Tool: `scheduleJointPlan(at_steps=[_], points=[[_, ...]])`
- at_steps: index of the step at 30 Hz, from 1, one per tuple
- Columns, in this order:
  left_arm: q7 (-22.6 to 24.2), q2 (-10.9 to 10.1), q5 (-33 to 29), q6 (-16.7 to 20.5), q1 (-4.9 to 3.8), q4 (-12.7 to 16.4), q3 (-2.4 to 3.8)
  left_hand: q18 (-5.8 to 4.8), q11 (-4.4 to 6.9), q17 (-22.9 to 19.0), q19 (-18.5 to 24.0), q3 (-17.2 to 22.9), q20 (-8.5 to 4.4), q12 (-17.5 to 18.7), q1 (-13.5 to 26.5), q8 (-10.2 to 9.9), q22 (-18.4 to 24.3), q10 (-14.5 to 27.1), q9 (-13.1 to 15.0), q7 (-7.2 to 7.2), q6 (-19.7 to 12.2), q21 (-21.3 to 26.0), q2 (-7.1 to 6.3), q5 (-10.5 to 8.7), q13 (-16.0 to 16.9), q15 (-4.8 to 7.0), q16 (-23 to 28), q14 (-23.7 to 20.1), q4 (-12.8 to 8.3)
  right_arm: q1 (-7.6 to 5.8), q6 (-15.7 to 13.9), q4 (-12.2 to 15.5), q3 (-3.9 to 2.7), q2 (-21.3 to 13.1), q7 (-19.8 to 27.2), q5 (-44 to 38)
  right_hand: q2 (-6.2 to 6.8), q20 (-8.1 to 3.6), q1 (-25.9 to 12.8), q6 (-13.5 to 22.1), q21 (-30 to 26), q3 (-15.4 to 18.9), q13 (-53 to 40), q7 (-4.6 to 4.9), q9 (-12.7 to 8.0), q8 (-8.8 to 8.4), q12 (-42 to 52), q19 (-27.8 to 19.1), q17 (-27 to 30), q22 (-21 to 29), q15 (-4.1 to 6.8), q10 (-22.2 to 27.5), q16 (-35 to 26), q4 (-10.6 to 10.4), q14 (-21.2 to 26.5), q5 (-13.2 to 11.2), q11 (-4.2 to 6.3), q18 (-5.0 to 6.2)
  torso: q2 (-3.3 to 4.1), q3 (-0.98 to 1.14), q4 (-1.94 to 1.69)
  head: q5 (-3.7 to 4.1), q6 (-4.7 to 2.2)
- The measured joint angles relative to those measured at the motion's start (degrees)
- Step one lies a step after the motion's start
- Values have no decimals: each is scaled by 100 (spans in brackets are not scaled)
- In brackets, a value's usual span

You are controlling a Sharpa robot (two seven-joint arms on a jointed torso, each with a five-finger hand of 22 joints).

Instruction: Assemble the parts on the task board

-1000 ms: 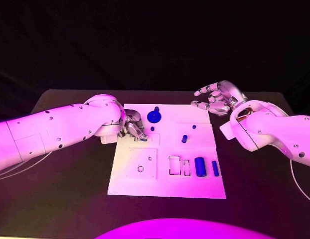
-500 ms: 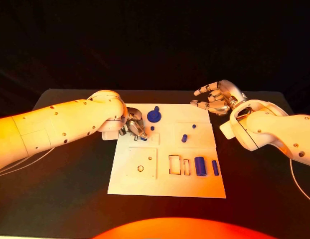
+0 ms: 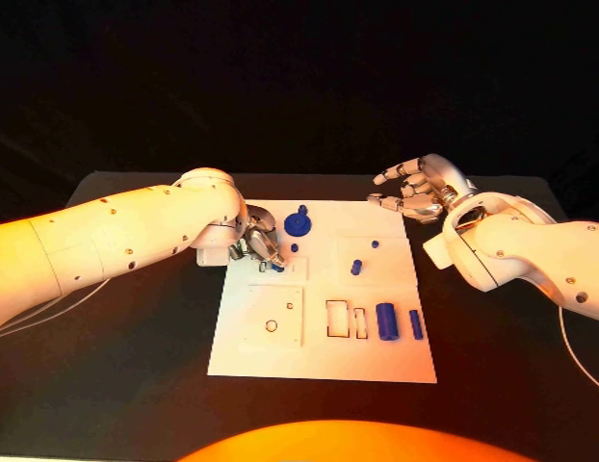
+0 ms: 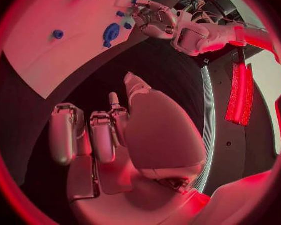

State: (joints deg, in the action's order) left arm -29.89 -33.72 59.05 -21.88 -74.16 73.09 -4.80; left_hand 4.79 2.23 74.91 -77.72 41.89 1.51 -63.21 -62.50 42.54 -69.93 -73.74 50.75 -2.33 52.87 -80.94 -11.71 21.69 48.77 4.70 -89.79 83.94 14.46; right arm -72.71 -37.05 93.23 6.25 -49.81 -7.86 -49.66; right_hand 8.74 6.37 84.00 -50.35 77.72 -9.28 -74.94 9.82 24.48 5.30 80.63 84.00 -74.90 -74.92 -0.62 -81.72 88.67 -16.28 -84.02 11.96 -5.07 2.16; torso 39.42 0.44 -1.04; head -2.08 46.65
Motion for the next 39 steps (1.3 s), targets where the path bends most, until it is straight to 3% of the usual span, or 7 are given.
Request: scheduleJointPlan(at_steps=[9,29,39], points=[[-12,6,-78,-22,-7,-20,-3,0,2,0,-8,-1,-8,-25,130,1,-31,-42,-13,0,1,-21,127,0,38,0,0,0,-1,0,5,-7,0,5,0,-3,0,0,0,0,0,0,1,0,0,0,-23,0,-5,0,0,0,0,0,0,0,0,0,3,-6,-1,0,12],[-26,16,19,-41,-9,7,-11,0,32,0,-29,-71,-29,-69,271,1,-46,-113,-14,40,102,-21,153,-6,69,0,0,0,-71,0,18,-8,0,2,0,-10,0,0,0,0,-29,0,2,0,0,0,-23,0,-4,1,0,0,-24,0,0,0,0,0,3,-13,-3,17,30],[-34,24,56,-43,-3,-7,-22,0,43,0,-29,-212,-29,-69,458,17,-47,-125,-38,119,207,-21,274,-154,67,21,0,22,-212,0,23,-8,0,1,0,-12,0,0,0,0,-29,0,2,0,0,0,-23,0,-3,2,0,0,-23,0,0,0,0,0,1,-10,1,16,41]])
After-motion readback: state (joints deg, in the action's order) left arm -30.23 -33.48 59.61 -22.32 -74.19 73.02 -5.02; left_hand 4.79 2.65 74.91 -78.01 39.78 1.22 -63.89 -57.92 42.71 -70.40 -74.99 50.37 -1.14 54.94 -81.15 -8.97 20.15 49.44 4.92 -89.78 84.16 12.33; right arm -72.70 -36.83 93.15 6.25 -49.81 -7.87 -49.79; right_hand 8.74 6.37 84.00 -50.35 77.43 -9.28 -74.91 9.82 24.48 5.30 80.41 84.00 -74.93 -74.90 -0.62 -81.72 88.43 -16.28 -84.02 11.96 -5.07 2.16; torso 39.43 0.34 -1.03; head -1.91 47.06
